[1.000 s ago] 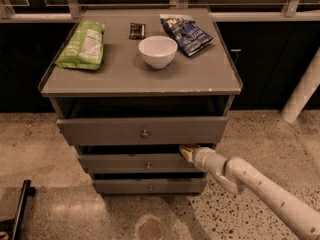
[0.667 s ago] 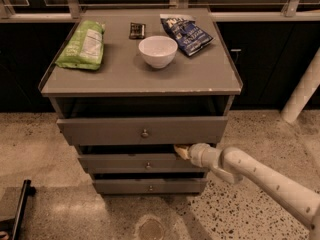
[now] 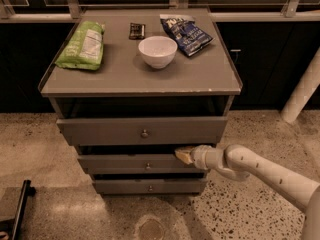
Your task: Open middle drawer
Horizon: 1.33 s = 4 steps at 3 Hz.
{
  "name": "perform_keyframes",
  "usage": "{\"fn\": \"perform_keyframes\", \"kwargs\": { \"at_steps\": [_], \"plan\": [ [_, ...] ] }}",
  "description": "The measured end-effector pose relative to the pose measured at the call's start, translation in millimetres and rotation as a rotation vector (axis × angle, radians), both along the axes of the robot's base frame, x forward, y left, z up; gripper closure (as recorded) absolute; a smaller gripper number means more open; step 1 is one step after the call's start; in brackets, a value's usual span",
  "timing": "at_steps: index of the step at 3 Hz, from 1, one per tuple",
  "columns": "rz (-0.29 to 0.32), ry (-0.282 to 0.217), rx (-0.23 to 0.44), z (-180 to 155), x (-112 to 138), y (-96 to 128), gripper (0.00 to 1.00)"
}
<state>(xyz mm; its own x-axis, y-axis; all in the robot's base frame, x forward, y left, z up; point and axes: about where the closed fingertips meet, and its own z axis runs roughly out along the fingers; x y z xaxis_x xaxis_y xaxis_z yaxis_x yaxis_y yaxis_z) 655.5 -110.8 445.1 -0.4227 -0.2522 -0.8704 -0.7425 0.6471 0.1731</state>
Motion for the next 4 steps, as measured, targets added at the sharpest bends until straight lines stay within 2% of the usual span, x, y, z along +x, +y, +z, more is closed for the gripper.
{"fn": "perform_keyframes", "kwargs": {
  "at_steps": [1, 3, 4],
  "plan": [
    [0.021, 0.052, 0.003, -7.1, -16.1, -2.5, 1.00],
    [0.033, 0.072, 0.001, -2.5, -23.7, -2.0, 1.00],
    [0.023, 0.056, 0.003, 2.6, -21.5, -0.7, 1.00]
  ]
}}
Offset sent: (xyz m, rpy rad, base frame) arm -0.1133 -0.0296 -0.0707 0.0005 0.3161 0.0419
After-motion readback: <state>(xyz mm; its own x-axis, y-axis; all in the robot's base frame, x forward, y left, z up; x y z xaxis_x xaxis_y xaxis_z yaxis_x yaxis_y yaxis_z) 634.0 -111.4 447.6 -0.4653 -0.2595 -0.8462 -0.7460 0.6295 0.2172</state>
